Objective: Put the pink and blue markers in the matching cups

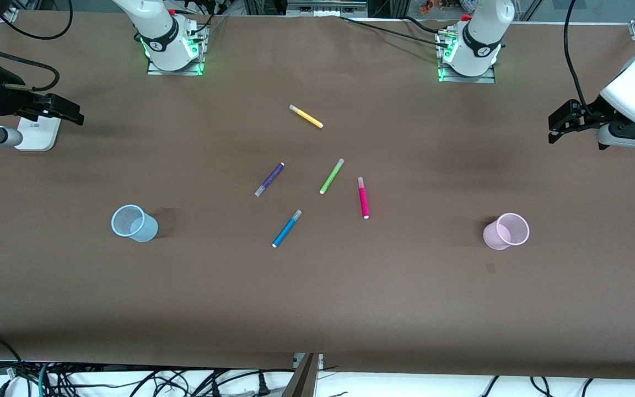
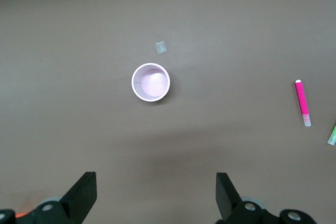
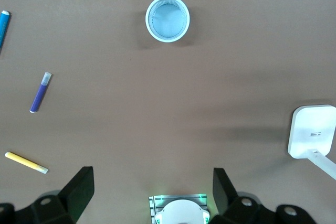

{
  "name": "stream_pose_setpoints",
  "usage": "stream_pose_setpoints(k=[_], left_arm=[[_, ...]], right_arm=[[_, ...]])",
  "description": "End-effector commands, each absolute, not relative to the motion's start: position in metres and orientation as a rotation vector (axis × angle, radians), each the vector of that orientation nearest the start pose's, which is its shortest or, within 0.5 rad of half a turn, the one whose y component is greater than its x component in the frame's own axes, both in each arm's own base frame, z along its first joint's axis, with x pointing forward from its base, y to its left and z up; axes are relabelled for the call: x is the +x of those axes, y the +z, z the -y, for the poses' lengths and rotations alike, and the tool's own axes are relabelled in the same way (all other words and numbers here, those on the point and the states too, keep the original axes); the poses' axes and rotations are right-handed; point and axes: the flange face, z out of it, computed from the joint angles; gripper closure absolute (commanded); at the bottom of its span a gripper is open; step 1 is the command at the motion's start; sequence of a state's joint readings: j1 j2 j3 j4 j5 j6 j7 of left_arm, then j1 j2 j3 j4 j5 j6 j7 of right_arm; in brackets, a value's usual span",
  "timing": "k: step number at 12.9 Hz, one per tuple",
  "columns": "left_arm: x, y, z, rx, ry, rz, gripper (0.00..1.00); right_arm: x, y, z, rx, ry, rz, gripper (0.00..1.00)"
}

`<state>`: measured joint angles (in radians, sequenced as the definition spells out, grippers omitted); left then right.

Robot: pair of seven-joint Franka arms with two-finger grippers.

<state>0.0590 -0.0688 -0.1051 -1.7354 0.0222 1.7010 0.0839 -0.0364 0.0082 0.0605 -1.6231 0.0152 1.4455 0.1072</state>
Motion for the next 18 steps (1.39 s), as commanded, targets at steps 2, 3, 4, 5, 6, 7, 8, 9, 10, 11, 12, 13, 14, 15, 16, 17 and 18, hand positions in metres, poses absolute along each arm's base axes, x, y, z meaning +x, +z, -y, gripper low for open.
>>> stream_pose_setpoints(k=[2, 3, 4, 5, 6, 7, 8, 9, 10, 11, 12, 13, 14, 15, 16, 17, 18], left_arm=[[0.540, 0.601, 0.028, -3.110, -0.047, -0.203, 0.00], [0.540, 0.601, 0.028, -3.110, -0.047, -0.205, 0.00], [0.540, 0.601, 0.028, -3.110, -0.047, -0.203, 0.00], [0.540, 0.601, 0.028, -3.110, -0.047, -0.205, 0.00], [0.540, 0.601, 0.028, -3.110, -0.047, -0.203, 0.00], [0.539, 0.601, 0.028, -3.110, -0.044, -0.203, 0.00], [0.540, 0.601, 0.026, -3.111, -0.047, -0.198, 0.00], [0.539, 0.601, 0.027, -3.111, -0.044, -0.198, 0.00], [0.539, 0.601, 0.028, -3.110, -0.044, -0.200, 0.00], [0.539, 0.601, 0.028, -3.110, -0.044, -0.201, 0.00], [0.539, 0.601, 0.027, -3.110, -0.042, -0.208, 0.00], [0.539, 0.601, 0.026, -3.110, -0.032, -0.205, 0.00], [0.537, 0.599, 0.026, -3.111, -0.011, -0.207, 0.00], [0.537, 0.599, 0.026, -3.110, -0.008, -0.210, 0.00], [0.537, 0.599, 0.026, -3.111, -0.008, -0.207, 0.00], [0.537, 0.599, 0.026, -3.111, -0.008, -0.207, 0.00], [0.537, 0.599, 0.026, -3.111, -0.008, -0.207, 0.00]], right_arm=[[0.536, 0.587, -0.016, -3.132, 0.284, -0.115, 0.00], [0.537, 0.586, -0.016, -3.132, 0.289, -0.113, 0.00], [0.537, 0.586, -0.016, -3.132, 0.289, -0.110, 0.00], [0.536, 0.586, -0.016, -3.132, 0.299, -0.117, 0.00], [0.536, 0.584, -0.016, -3.131, 0.306, -0.117, 0.00], [0.540, 0.576, -0.017, -3.130, 0.332, -0.110, 0.00], [0.542, 0.574, -0.018, -3.130, 0.337, -0.110, 0.00], [0.543, 0.574, -0.020, -3.134, 0.335, -0.106, 0.00], [0.543, 0.575, -0.023, -3.138, 0.330, -0.099, 0.00], [0.544, 0.576, -0.025, -3.141, 0.323, -0.094, 0.00], [0.544, 0.578, -0.027, -3.141, 0.316, -0.091, 0.00], [0.544, 0.578, -0.028, -3.142, 0.318, -0.096, 0.00], [0.544, 0.578, -0.029, -3.146, 0.313, -0.101, 0.00], [0.545, 0.578, -0.031, -3.148, 0.303, -0.094, 0.00], [0.546, 0.579, -0.035, -3.156, 0.284, -0.075, 0.00], [0.546, 0.579, -0.042, -3.189, 0.276, -0.040, 0.00], [0.545, 0.579, -0.053, -3.211, 0.274, 0.006, 0.00]])
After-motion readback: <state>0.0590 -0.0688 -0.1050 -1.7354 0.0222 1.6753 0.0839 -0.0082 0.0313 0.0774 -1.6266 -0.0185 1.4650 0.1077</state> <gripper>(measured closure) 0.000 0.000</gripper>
